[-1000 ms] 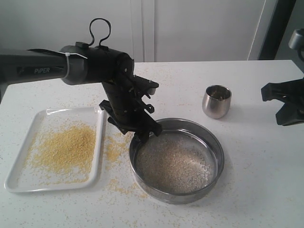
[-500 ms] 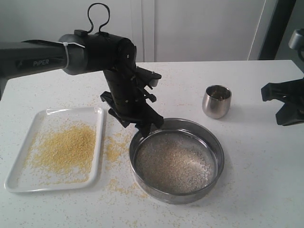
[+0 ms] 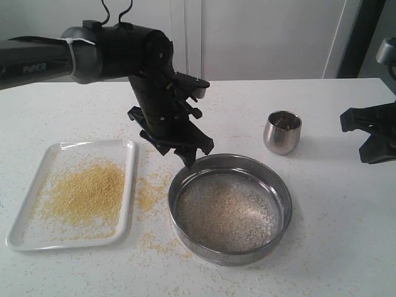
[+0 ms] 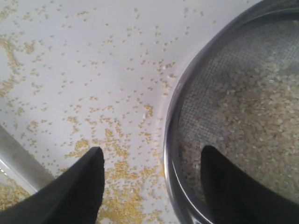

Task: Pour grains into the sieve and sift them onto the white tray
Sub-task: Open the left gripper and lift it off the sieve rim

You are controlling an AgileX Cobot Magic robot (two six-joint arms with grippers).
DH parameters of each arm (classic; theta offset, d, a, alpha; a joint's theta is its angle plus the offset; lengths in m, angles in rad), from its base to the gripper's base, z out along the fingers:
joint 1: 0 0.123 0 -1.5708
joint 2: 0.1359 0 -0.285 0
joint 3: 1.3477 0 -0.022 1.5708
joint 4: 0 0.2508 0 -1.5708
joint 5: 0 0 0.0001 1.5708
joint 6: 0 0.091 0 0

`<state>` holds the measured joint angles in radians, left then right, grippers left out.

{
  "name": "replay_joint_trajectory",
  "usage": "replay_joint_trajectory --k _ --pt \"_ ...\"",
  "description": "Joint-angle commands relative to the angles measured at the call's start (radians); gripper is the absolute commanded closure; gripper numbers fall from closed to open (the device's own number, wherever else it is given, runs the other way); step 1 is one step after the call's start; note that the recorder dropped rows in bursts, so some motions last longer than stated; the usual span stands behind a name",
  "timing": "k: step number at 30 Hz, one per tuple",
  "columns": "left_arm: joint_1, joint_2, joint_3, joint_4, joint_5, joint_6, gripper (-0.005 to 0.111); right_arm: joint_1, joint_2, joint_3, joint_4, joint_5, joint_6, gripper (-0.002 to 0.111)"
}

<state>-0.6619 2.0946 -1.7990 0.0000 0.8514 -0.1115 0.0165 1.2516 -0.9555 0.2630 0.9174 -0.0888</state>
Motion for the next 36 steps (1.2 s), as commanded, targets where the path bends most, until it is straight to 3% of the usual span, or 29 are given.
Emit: replay_joint_trajectory --k 1,4,14,23,30,36 --pt "-0.001 -0.029 -0.004 -0.005 0.042 -0.001 0.046 -0.006 -0.005 0.0 -0.002 -0.007 -0.005 0.108" --pt "-0.001 -0.031 -0.004 -0.005 0.038 -0.025 0.056 -0.006 -0.005 0.0 -0.002 -0.007 -0.005 0.108" --pt "0.003 -0.033 -0.004 0.0 0.051 -0.047 0.106 -0.006 -0.005 0.0 -0.002 -0.007 -0.005 0.108" --pt "0.033 -0.046 -0.004 0.045 0.101 -0.058 0.107 -0.006 -0.005 0.0 -0.002 -0.007 -0.005 0.108" --pt "0.126 -0.061 -0.004 0.047 0.165 -0.08 0.107 -0.006 -0.005 0.0 -0.002 -0.007 -0.005 0.108" --pt "0.27 -0.065 -0.004 0.047 0.261 -0.099 0.107 -0.006 -0.005 0.0 -0.002 -0.007 -0.005 0.108"
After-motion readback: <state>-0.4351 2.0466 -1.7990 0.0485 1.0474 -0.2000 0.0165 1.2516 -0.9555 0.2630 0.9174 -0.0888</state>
